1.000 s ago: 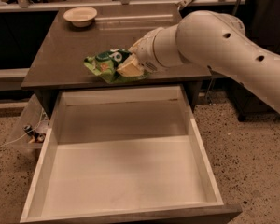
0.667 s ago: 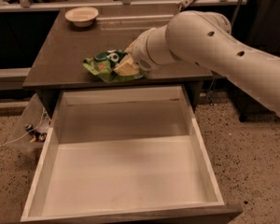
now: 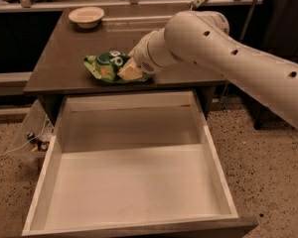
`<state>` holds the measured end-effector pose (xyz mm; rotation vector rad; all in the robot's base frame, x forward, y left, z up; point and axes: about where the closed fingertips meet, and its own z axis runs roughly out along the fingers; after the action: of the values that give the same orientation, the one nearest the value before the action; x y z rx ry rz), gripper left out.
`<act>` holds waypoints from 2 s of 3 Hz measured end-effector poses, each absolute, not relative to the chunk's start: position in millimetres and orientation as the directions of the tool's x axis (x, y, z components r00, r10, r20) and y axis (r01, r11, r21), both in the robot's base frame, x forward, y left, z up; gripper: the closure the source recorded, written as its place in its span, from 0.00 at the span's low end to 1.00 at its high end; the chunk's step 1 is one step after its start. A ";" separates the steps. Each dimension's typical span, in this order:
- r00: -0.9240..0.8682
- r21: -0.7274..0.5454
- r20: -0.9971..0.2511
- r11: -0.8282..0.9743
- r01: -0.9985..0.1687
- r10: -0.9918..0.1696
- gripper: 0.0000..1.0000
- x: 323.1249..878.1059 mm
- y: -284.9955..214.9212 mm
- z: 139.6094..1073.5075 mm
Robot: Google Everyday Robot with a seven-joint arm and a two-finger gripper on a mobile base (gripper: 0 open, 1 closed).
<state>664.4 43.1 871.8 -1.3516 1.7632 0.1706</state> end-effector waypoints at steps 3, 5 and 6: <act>-0.042 -0.361 -0.683 0.387 -0.848 -0.729 0.66 670.9 47.7 862.9; -0.047 -0.353 -0.678 0.381 -0.855 -0.734 0.19 671.2 52.8 859.1; -0.057 -0.335 -0.666 0.366 -0.868 -0.744 0.00 670.6 62.1 839.4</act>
Offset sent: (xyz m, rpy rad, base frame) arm 0.0241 0.0476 -0.0726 -0.0936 0.1104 0.0476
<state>670.6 62.1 839.4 -1.4105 1.8278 0.1957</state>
